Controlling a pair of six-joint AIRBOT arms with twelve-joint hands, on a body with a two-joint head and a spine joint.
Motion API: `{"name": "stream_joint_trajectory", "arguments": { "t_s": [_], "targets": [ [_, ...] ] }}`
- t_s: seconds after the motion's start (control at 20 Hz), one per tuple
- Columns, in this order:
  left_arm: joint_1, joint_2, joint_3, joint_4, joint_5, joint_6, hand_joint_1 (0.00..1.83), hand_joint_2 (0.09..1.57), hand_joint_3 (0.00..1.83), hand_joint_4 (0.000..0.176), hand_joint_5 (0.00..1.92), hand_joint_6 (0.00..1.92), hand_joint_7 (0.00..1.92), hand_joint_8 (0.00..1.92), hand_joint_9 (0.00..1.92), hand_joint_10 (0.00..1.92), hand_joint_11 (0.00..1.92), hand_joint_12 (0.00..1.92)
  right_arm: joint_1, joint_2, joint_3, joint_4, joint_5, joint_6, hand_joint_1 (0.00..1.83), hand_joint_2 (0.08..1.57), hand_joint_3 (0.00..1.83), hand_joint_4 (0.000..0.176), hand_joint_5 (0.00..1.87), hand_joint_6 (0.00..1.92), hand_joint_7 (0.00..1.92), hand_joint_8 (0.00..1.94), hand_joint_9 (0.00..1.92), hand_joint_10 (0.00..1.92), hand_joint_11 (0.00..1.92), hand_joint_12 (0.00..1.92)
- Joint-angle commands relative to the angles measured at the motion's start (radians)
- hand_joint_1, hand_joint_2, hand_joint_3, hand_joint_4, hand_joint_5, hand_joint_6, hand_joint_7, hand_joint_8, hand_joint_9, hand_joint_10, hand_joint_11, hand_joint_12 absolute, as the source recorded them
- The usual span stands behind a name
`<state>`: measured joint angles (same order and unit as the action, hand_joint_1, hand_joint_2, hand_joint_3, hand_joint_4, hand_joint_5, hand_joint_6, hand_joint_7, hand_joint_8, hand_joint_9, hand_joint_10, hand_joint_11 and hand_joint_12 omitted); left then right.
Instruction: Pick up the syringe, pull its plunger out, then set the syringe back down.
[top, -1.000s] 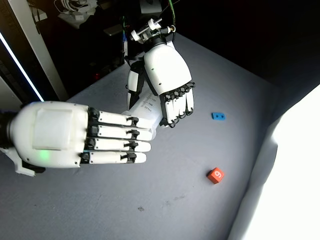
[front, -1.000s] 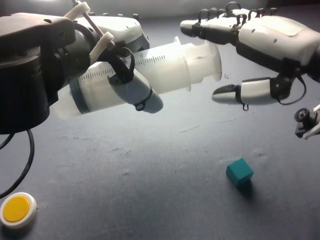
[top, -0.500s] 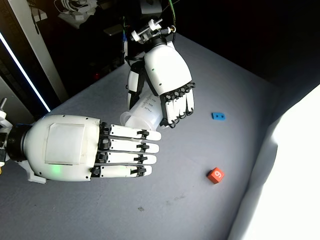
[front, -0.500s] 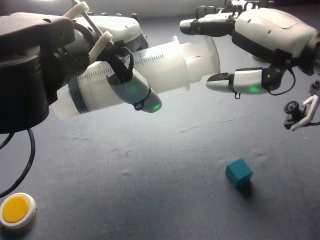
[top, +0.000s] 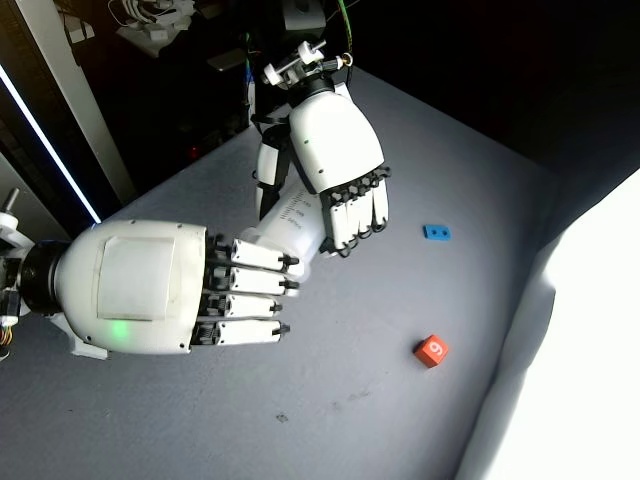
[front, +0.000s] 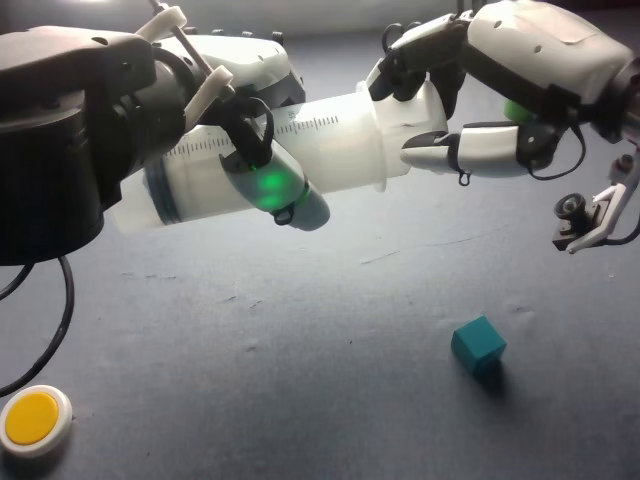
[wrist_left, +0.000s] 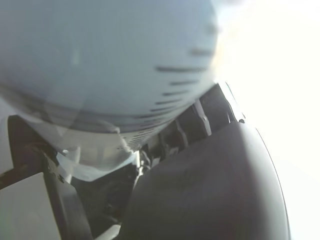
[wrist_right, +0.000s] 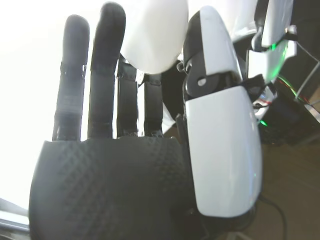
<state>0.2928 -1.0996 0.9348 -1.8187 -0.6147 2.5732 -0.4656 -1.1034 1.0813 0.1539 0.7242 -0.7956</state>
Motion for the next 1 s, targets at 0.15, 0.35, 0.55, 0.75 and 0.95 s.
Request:
{"name": "stream_joint_trajectory", "arguments": {
  "t_s": [0.15, 0.35, 0.55, 0.75, 0.95],
  "targets": [
    [-0.025, 0.005, 0.008, 0.073, -0.006, -0.012, 1.15, 1.28, 0.00, 0.000, 0.64, 1.37, 0.75, 1.54, 0.63, 1.36, 0.42, 1.63, -0.015, 0.063, -0.040, 0.012, 0.048, -0.005, 1.22, 1.14, 0.00, 0.000, 0.88, 1.03, 0.99, 1.11, 0.93, 0.84, 0.56, 1.33],
    [-0.026, 0.005, 0.008, 0.073, -0.007, -0.012, 1.17, 1.26, 0.00, 0.000, 0.66, 1.31, 0.80, 1.49, 0.66, 1.33, 0.43, 1.62, -0.019, 0.106, -0.081, 0.015, 0.037, -0.024, 1.22, 1.15, 0.00, 0.000, 0.85, 1.06, 0.98, 1.13, 0.92, 0.83, 0.54, 1.31],
    [-0.029, 0.005, 0.008, 0.073, -0.013, -0.012, 1.16, 1.27, 0.00, 0.000, 0.65, 1.34, 0.78, 1.51, 0.65, 1.32, 0.42, 1.61, -0.016, 0.160, -0.132, 0.041, 0.023, -0.053, 1.21, 1.16, 0.00, 0.000, 0.85, 1.06, 0.95, 1.18, 0.88, 0.89, 0.51, 1.37],
    [-0.030, 0.005, 0.008, 0.067, -0.014, -0.012, 1.17, 1.26, 0.00, 0.000, 0.66, 1.32, 0.79, 1.50, 0.65, 1.32, 0.43, 1.62, -0.011, 0.234, -0.184, 0.055, 0.018, -0.053, 1.20, 1.17, 0.00, 0.000, 0.83, 1.11, 0.94, 1.18, 0.87, 0.90, 0.51, 1.36],
    [-0.031, 0.005, 0.009, 0.067, -0.018, -0.012, 1.17, 1.25, 0.00, 0.000, 0.67, 1.32, 0.81, 1.44, 0.67, 1.26, 0.46, 1.55, -0.011, 0.286, -0.203, 0.095, -0.013, -0.053, 1.21, 1.16, 0.00, 0.000, 0.84, 1.09, 0.97, 1.13, 0.90, 0.88, 0.54, 1.34]
  ]
}}
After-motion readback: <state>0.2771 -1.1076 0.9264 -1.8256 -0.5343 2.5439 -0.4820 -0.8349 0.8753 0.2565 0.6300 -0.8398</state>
